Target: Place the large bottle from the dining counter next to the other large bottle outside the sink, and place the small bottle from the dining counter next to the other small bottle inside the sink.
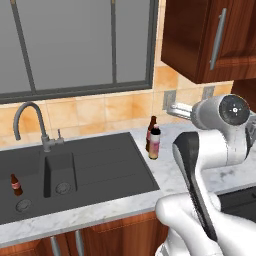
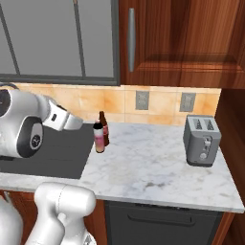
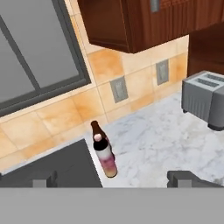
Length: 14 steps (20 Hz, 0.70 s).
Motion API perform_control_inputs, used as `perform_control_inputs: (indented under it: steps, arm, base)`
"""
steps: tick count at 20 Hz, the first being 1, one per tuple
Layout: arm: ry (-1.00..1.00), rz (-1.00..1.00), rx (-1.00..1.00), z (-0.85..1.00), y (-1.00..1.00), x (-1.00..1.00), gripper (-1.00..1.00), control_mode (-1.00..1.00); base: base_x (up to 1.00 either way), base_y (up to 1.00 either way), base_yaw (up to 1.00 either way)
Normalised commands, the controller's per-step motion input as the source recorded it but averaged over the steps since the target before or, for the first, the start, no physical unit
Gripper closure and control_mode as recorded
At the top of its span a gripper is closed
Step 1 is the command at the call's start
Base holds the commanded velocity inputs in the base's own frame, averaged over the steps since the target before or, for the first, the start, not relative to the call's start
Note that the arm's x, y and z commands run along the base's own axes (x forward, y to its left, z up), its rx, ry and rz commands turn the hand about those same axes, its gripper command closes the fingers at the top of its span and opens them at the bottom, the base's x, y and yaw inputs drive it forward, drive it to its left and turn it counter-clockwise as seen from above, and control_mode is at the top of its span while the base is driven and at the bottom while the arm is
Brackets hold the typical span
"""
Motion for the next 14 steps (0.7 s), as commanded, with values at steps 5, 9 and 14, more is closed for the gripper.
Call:
perform_control_inputs:
  steps: [5,9,14]
  arm:
    - [-0.12,0.07,0.00,0.24,0.00,-0.49,-1.00,-1.00]
    - [-0.11,0.05,0.00,0.35,0.00,-0.45,-1.00,-1.00]
    - [-0.03,0.02,0.00,0.13,0.00,-0.19,-1.00,1.00]
  base:
    - [0.00,0.00,0.00]
    - [0.00,0.00,0.00]
    - [-0.27,0.00,0.03]
